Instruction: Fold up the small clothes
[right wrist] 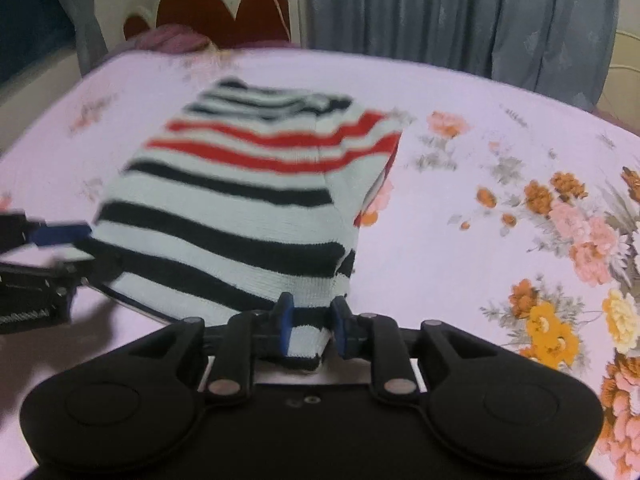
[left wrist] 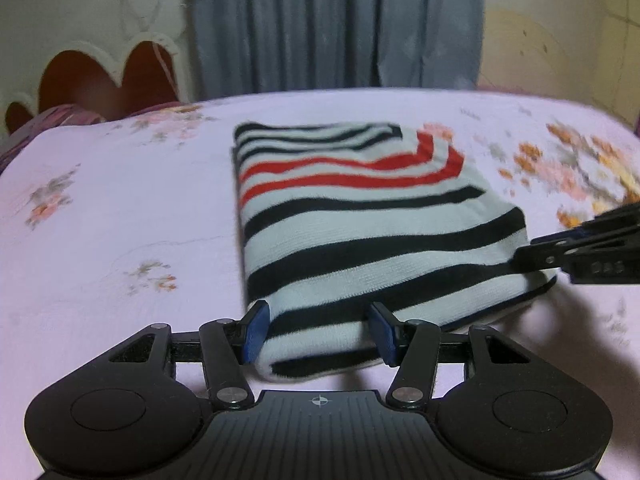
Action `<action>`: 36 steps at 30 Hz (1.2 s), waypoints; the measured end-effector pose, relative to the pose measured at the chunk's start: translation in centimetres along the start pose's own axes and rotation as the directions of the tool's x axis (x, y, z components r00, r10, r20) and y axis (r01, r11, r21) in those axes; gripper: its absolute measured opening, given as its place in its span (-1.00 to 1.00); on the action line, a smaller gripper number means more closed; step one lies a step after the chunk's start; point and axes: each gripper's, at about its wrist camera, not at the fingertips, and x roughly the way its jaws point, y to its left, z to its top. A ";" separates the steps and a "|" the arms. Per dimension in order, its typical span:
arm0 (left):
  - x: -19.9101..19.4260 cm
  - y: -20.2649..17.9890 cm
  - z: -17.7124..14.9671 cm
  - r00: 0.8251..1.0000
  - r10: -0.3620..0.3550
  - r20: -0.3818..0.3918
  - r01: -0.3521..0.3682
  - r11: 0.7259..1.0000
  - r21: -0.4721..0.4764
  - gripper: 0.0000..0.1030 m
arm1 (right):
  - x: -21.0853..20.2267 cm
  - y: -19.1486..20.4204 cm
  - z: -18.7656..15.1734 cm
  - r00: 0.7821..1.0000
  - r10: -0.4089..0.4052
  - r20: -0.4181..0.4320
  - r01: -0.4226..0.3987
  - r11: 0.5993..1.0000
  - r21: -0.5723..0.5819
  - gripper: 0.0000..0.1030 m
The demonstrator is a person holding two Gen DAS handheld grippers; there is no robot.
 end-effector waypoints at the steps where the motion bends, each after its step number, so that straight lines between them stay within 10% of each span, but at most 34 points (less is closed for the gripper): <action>1: -0.7 0.0 -0.2 1.000 0.002 0.009 -0.002 1.000 -0.014 0.06 | -1.2 -0.2 -0.1 1.000 0.002 0.027 -0.003 1.000 0.015 -0.57; 9: -7.0 -2.0 -2.5 0.993 0.068 0.095 -0.061 0.995 -0.076 1.00 | -8.3 -1.4 -3.2 0.990 -0.027 0.140 0.016 0.997 0.077 1.00; 36: -29.2 -8.7 -8.3 0.960 0.071 0.271 -0.044 0.994 -0.104 1.00 | -26.7 1.4 -12.3 0.952 -0.106 0.288 0.083 0.992 0.090 0.99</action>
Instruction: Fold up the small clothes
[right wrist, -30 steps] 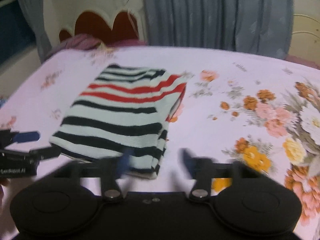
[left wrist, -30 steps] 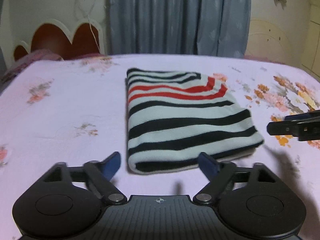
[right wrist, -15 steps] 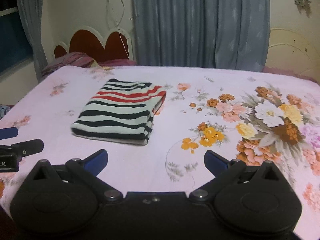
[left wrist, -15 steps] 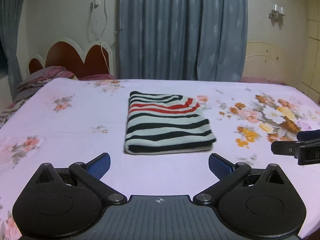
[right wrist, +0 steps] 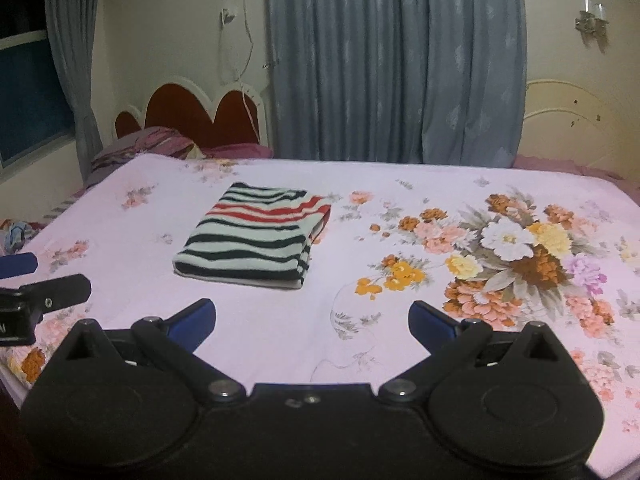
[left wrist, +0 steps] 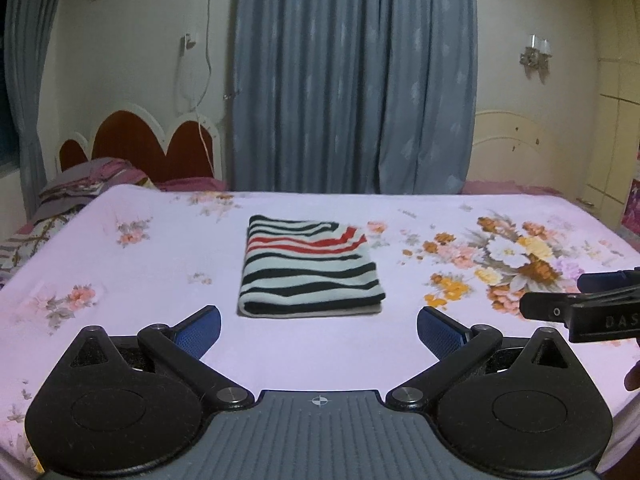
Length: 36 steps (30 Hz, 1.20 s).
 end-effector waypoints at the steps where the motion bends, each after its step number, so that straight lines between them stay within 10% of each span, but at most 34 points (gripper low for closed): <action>1: -0.5 -0.1 0.1 1.000 0.000 0.006 0.000 1.000 -0.002 1.00 | -0.4 0.0 0.0 1.000 0.001 0.005 -0.001 1.000 0.004 0.99; 36: -8.6 -1.8 0.0 0.997 0.008 0.073 -0.006 0.999 -0.039 1.00 | -8.5 1.8 -0.2 0.992 0.034 0.121 -0.032 0.999 -0.016 0.99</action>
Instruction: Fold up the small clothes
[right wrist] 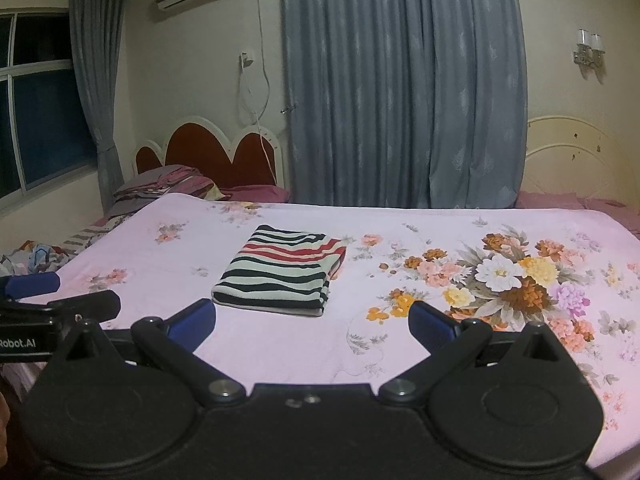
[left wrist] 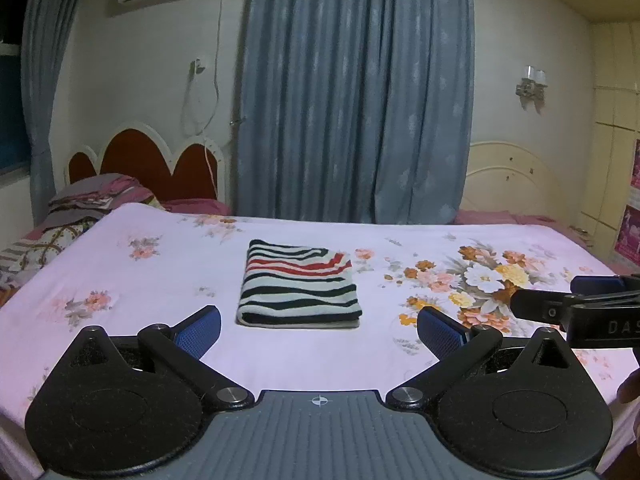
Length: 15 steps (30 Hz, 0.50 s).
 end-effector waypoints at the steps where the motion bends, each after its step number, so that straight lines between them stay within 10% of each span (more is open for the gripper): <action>1: 0.0 0.0 0.0 1.000 -0.001 0.001 0.001 1.000 0.001 1.00 | 0.0 0.1 -0.1 1.000 -0.003 -0.001 0.003 1.000 -0.001 0.99; 15: 0.4 -0.5 0.1 1.000 -0.009 0.002 0.009 1.000 0.004 1.00 | -0.2 0.0 0.0 1.000 -0.020 0.006 0.020 1.000 -0.002 0.99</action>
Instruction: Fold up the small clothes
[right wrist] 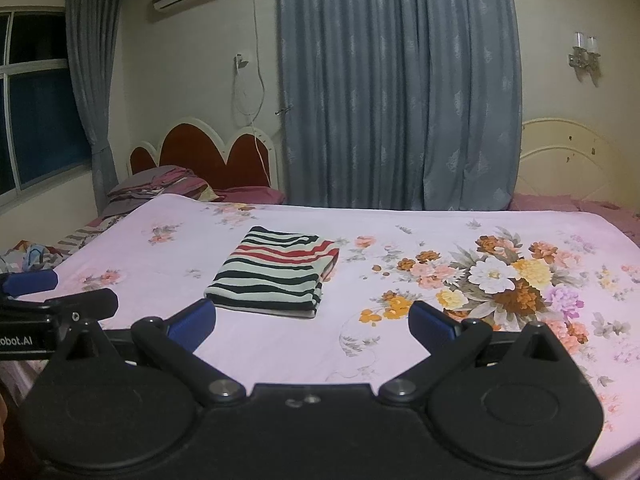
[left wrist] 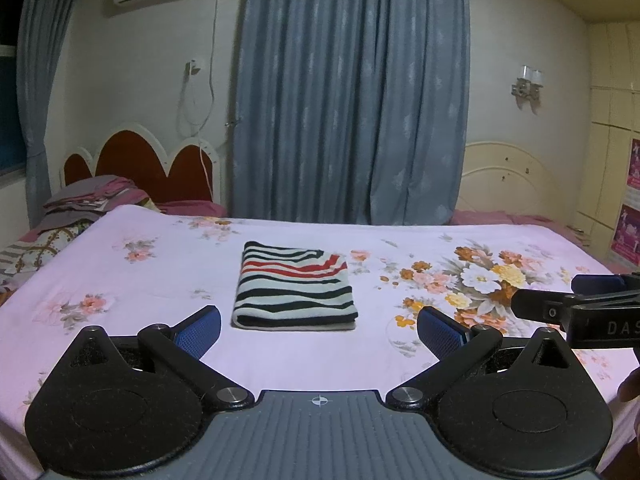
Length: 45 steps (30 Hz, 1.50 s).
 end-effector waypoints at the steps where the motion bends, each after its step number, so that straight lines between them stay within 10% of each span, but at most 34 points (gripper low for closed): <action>1: 0.0 0.0 0.0 1.000 0.000 -0.001 0.000 1.000 0.000 1.00 | -0.1 -0.1 0.0 1.000 0.002 0.001 -0.002 1.000 -0.002 0.99; 45: 0.7 0.1 0.1 1.000 -0.024 0.002 0.024 1.000 0.021 1.00 | -0.1 -1.4 0.5 1.000 0.017 0.008 -0.017 1.000 -0.012 0.99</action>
